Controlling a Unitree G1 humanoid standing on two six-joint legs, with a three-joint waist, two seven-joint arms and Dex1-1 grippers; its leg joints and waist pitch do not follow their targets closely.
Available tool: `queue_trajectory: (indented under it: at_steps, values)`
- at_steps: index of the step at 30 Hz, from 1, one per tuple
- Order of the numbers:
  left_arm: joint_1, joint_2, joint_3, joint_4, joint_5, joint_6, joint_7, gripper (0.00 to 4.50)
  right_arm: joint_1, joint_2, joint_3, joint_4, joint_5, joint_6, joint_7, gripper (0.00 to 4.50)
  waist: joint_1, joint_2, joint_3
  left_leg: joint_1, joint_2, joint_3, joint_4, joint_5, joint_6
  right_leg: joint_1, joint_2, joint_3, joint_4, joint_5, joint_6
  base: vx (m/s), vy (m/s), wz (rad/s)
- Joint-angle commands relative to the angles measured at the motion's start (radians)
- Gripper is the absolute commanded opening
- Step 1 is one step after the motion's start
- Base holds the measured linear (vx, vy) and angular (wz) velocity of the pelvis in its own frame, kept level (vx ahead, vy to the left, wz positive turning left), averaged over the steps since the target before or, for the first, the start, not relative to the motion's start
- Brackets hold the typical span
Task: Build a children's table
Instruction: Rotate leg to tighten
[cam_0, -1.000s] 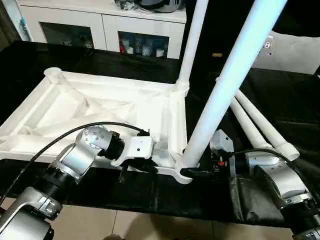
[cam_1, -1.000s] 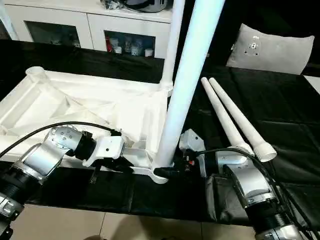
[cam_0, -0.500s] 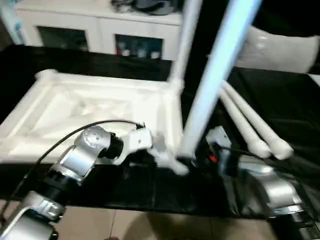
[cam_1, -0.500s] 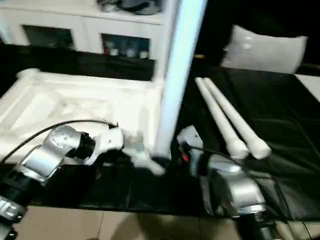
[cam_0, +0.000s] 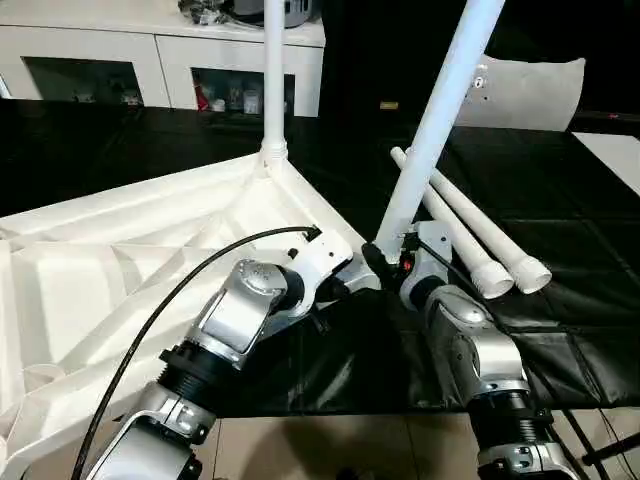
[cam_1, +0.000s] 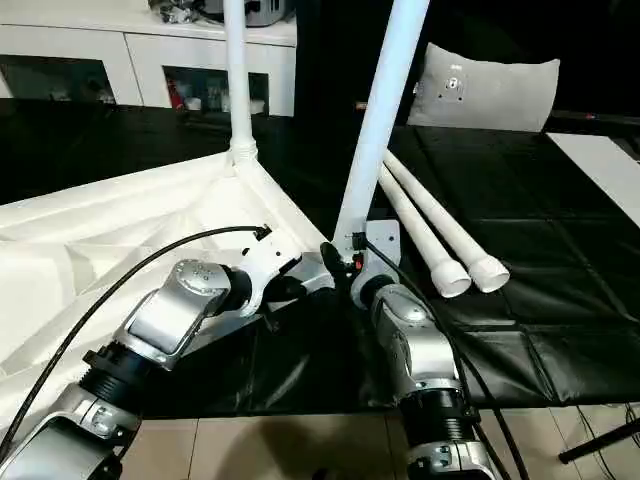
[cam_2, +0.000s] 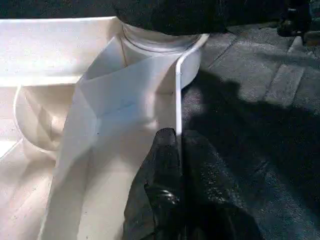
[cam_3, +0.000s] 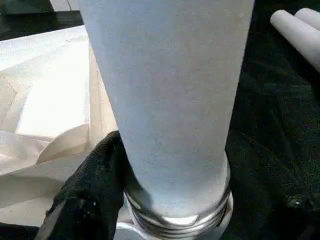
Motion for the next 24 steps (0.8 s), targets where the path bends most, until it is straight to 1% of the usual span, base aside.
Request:
queue_trajectory:
  at_steps: [1, 2, 3, 4, 5, 6, 7, 8, 10, 11, 12, 13, 14, 15, 16, 17, 18, 19, 20, 22, 23, 24]
  values:
    - [-0.044, 0.000, -0.013, -0.067, 0.005, -0.072, -0.006, 0.00, 0.018, 0.059, 0.051, 0.042, 0.032, 0.030, 0.058, 3.50, 0.006, 0.008, -0.061, -0.001, 0.018, -0.011, -0.082, -0.316, 0.029, 0.038, -0.074, 0.039, -0.088, -0.452, -0.106, 0.000, 0.000, 0.00]
    - [-0.039, 0.009, -0.015, -0.069, 0.005, -0.075, -0.012, 0.00, 0.017, 0.057, 0.053, 0.040, 0.031, 0.025, 0.061, 3.59, 0.006, 0.013, -0.063, 0.000, 0.019, -0.011, -0.082, -0.311, 0.028, 0.038, -0.073, 0.040, -0.087, -0.434, -0.113, 0.000, 0.000, 0.00]
    - [-0.036, 0.015, -0.016, -0.071, 0.004, -0.077, -0.016, 0.00, 0.016, 0.055, 0.054, 0.039, 0.029, 0.022, 0.064, 3.59, 0.005, 0.012, -0.064, -0.001, 0.019, -0.011, -0.082, -0.310, 0.028, 0.038, -0.072, 0.041, -0.085, -0.427, -0.117, 0.000, 0.000, 0.00]
    - [-0.031, 0.026, -0.017, -0.074, 0.003, -0.081, -0.025, 0.00, 0.014, 0.051, 0.056, 0.036, 0.025, 0.015, 0.066, 3.72, 0.006, 0.016, -0.065, 0.000, 0.020, -0.010, -0.081, -0.300, 0.026, 0.038, -0.072, 0.043, -0.082, -0.404, -0.127, 0.000, 0.000, 0.00]
    - [-0.025, 0.039, -0.020, -0.076, 0.001, -0.086, -0.031, 0.00, 0.010, 0.045, 0.057, 0.038, 0.021, 0.001, 0.069, 3.83, 0.007, 0.015, -0.066, 0.001, 0.019, -0.007, -0.079, -0.292, 0.027, 0.038, -0.071, 0.044, -0.081, -0.391, -0.135, 0.000, 0.000, 0.00]
    - [-0.019, 0.052, -0.019, -0.078, -0.001, -0.089, -0.035, 0.00, 0.008, 0.037, 0.059, 0.036, 0.023, -0.011, 0.080, 3.83, 0.008, 0.015, -0.067, 0.002, 0.020, -0.006, -0.079, -0.290, 0.027, 0.037, -0.071, 0.044, -0.081, -0.391, -0.138, 0.000, 0.000, 0.00]
    - [-0.004, 0.079, -0.015, -0.086, -0.010, -0.103, -0.055, 0.00, 0.015, 0.010, 0.068, 0.014, 0.024, -0.028, 0.114, 3.95, 0.008, 0.018, -0.069, -0.003, 0.020, -0.007, -0.079, -0.278, 0.026, 0.042, -0.072, 0.044, -0.078, -0.379, -0.143, 0.000, 0.000, 0.00]
    - [0.000, 0.086, -0.016, -0.087, -0.011, -0.107, -0.061, 0.00, 0.019, 0.003, 0.069, 0.003, 0.029, -0.028, 0.130, 4.10, 0.009, 0.018, -0.071, -0.007, 0.019, -0.006, -0.079, -0.251, 0.028, 0.046, -0.071, 0.045, -0.073, -0.344, -0.149, 0.000, 0.000, 0.00]
    - [0.009, 0.106, -0.017, -0.091, -0.012, -0.126, -0.079, 0.00, 0.031, -0.017, 0.071, -0.027, 0.042, -0.024, 0.166, 4.15, 0.010, 0.018, -0.071, -0.005, 0.022, -0.004, -0.079, -0.235, 0.033, 0.045, -0.068, 0.047, -0.070, -0.308, -0.159, 0.000, 0.000, 0.00]
    - [0.020, 0.121, -0.014, -0.095, -0.019, -0.136, -0.096, 0.00, 0.043, -0.040, 0.074, -0.054, 0.049, -0.019, 0.198, 4.29, 0.015, 0.019, -0.075, -0.006, 0.023, -0.001, -0.077, -0.195, 0.042, 0.049, -0.068, 0.049, -0.063, -0.243, -0.175, 0.000, 0.000, 0.00]
    - [0.031, 0.143, -0.016, -0.093, -0.025, -0.162, -0.118, 0.00, 0.062, -0.072, 0.081, -0.090, 0.057, -0.012, 0.252, 4.29, 0.018, 0.016, -0.076, -0.005, 0.024, -0.001, -0.076, -0.180, 0.047, 0.051, -0.067, 0.049, -0.060, -0.219, -0.182, 0.000, 0.000, 0.00]
    - [0.033, 0.152, -0.019, -0.091, -0.025, -0.177, -0.126, 0.00, 0.069, -0.085, 0.085, -0.103, 0.061, -0.010, 0.275, 4.41, 0.021, 0.017, -0.078, -0.009, 0.023, 0.001, -0.075, -0.142, 0.057, 0.055, -0.066, 0.051, -0.050, -0.157, -0.198, 0.000, 0.000, 0.00]
    - [0.041, 0.169, -0.021, -0.087, -0.031, -0.199, -0.150, 0.00, 0.086, -0.122, 0.095, -0.132, 0.069, -0.005, 0.327, 4.41, 0.026, 0.017, -0.078, -0.007, 0.025, 0.002, -0.075, -0.121, 0.065, 0.054, -0.065, 0.050, -0.048, -0.127, -0.208, 0.000, 0.000, 0.00]
    - [0.049, 0.190, -0.029, -0.083, -0.038, -0.241, -0.184, 0.00, 0.103, -0.165, 0.105, -0.161, 0.079, 0.000, 0.387, 4.41, 0.028, 0.016, -0.078, -0.007, 0.024, 0.004, -0.074, -0.116, 0.070, 0.055, -0.065, 0.050, -0.048, -0.119, -0.211, 0.000, 0.000, 0.00]
    - [0.056, 0.205, -0.033, -0.081, -0.045, -0.261, -0.211, 0.00, 0.113, -0.197, 0.112, -0.178, 0.083, 0.002, 0.428, 4.41, 0.030, 0.016, -0.080, -0.008, 0.024, 0.004, -0.072, -0.103, 0.077, 0.060, -0.065, 0.051, -0.043, -0.095, -0.217, 0.000, 0.000, 0.00]
    - [0.061, 0.221, -0.037, -0.079, -0.052, -0.282, -0.239, 0.00, 0.123, -0.233, 0.118, -0.194, 0.088, 0.000, 0.474, 4.41, 0.032, 0.016, -0.075, -0.006, 0.026, 0.005, -0.074, -0.113, 0.082, 0.055, -0.066, 0.051, -0.047, -0.106, -0.221, 0.000, 0.000, 0.00]
    - [0.064, 0.233, -0.042, -0.078, -0.057, -0.294, -0.256, 0.00, 0.127, -0.255, 0.121, -0.200, 0.092, -0.004, 0.502, 4.41, 0.034, 0.016, -0.074, -0.005, 0.025, 0.005, -0.074, -0.125, 0.083, 0.056, -0.066, 0.050, -0.049, -0.126, -0.218, 0.000, 0.000, 0.00]
    - [0.065, 0.243, -0.047, -0.076, -0.060, -0.317, -0.272, 0.00, 0.129, -0.273, 0.122, -0.203, 0.098, -0.005, 0.528, 4.41, 0.036, 0.015, -0.073, -0.004, 0.026, 0.006, -0.074, -0.146, 0.079, 0.055, -0.067, 0.051, -0.051, -0.165, -0.213, 0.000, 0.000, 0.00]
    - [0.068, 0.255, -0.052, -0.075, -0.067, -0.335, -0.297, 0.00, 0.130, -0.294, 0.124, -0.207, 0.104, -0.006, 0.558, 4.41, 0.037, 0.017, -0.070, 0.000, 0.026, 0.006, -0.076, -0.172, 0.072, 0.051, -0.068, 0.050, -0.058, -0.216, -0.204, 0.000, 0.000, 0.00]
    - [0.070, 0.285, -0.068, -0.072, -0.069, -0.370, -0.346, 0.00, 0.130, -0.344, 0.129, -0.213, 0.112, -0.008, 0.624, 4.41, 0.038, 0.014, -0.066, 0.000, 0.026, 0.006, -0.077, -0.199, 0.061, 0.049, -0.069, 0.051, -0.064, -0.283, -0.186, 0.000, 0.000, 0.00]
    - [0.068, 0.314, -0.084, -0.062, -0.067, -0.413, -0.390, 0.00, 0.126, -0.387, 0.136, -0.213, 0.118, -0.012, 0.689, 4.41, 0.040, 0.014, -0.066, 0.001, 0.026, 0.005, -0.077, -0.207, 0.058, 0.048, -0.069, 0.050, -0.066, -0.304, -0.179, 0.000, 0.000, 0.00]
    - [0.066, 0.322, -0.088, -0.057, -0.067, -0.423, -0.404, 0.00, 0.121, -0.401, 0.139, -0.209, 0.117, -0.013, 0.709, 4.41, 0.044, 0.017, -0.065, 0.004, 0.027, 0.005, -0.077, -0.219, 0.057, 0.046, -0.069, 0.051, -0.068, -0.329, -0.167, 0.000, 0.000, 0.00]
